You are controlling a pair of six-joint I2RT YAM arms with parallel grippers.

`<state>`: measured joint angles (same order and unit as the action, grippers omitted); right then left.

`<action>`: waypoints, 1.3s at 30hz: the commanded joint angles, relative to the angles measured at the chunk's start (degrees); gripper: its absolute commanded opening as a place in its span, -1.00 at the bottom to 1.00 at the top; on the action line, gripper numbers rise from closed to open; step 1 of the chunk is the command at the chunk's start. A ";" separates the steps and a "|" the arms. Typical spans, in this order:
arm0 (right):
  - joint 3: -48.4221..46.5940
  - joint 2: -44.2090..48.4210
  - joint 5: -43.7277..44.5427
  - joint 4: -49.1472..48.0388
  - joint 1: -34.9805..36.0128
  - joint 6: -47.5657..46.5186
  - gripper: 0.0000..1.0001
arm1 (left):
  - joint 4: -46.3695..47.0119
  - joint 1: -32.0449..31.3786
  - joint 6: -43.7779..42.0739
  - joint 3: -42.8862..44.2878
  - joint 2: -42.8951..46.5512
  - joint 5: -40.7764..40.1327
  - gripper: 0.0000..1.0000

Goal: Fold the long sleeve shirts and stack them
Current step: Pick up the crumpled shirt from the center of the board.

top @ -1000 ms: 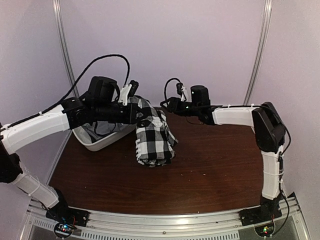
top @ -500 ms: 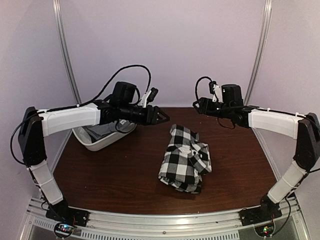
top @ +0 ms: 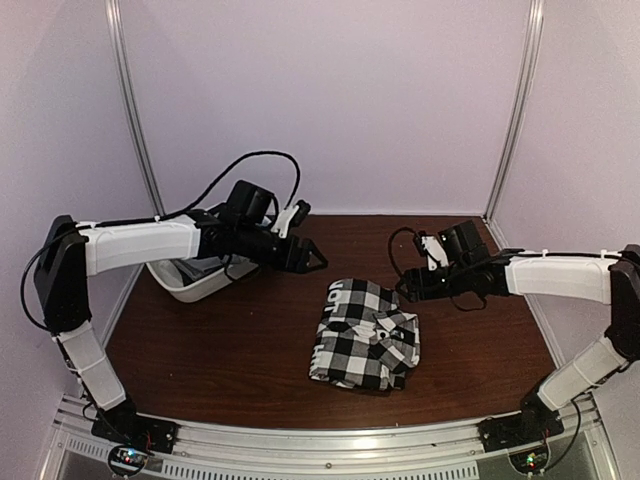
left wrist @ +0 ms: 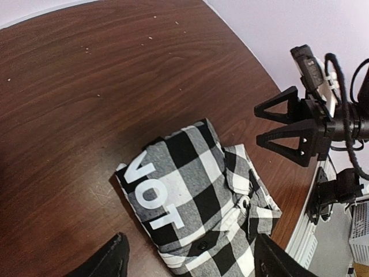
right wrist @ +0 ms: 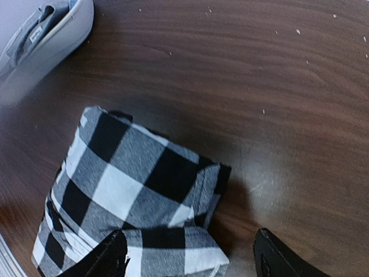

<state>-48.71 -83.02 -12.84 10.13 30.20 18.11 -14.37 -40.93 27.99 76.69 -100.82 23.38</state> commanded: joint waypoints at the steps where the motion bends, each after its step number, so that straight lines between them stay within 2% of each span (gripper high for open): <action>1: 5.73 5.71 0.12 5.21 0.43 0.78 0.51 | -1.96 -3.85 -2.69 -2.24 2.51 -3.37 0.50; 6: 13.05 9.80 -4.49 4.44 2.80 5.31 0.42 | -2.03 -7.42 -1.62 -3.10 2.80 -5.58 0.49; 11: 18.43 9.90 -9.49 -0.63 5.38 9.74 0.28 | -1.44 -7.85 -0.67 -3.97 3.37 -7.03 0.49; 18: 20.46 9.08 -12.89 -6.42 6.83 13.46 0.12 | -0.71 -7.79 0.40 -5.87 5.48 -10.70 0.48; 20: 20.59 8.39 -14.38 -7.87 7.09 14.28 -0.01 | -0.56 -7.85 0.61 -6.53 6.28 -12.10 0.48; 22: 20.18 7.76 -14.67 -8.12 7.42 14.64 -0.25 | -0.49 -7.84 0.82 -7.20 7.30 -13.14 0.48; 24: 19.04 7.82 -14.43 -7.59 7.81 14.76 -0.49 | -0.33 -7.85 1.03 -7.92 8.27 -13.96 0.48; 30: 12.20 8.40 -14.09 -4.50 9.80 14.06 -1.00 | 1.15 -7.72 1.53 -10.64 11.37 -15.50 0.48; 34: 3.51 5.77 -14.67 -4.12 11.93 12.76 -1.00 | 1.23 -7.69 2.00 -12.13 13.86 -17.15 0.48; 39: -7.49 -3.35 -17.46 -9.74 13.36 12.41 -1.00 | 1.10 -6.99 3.47 -14.13 17.61 -20.44 0.48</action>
<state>-48.97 -80.01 -27.57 5.30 42.54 31.42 -15.94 -48.86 29.93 64.03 -87.07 6.66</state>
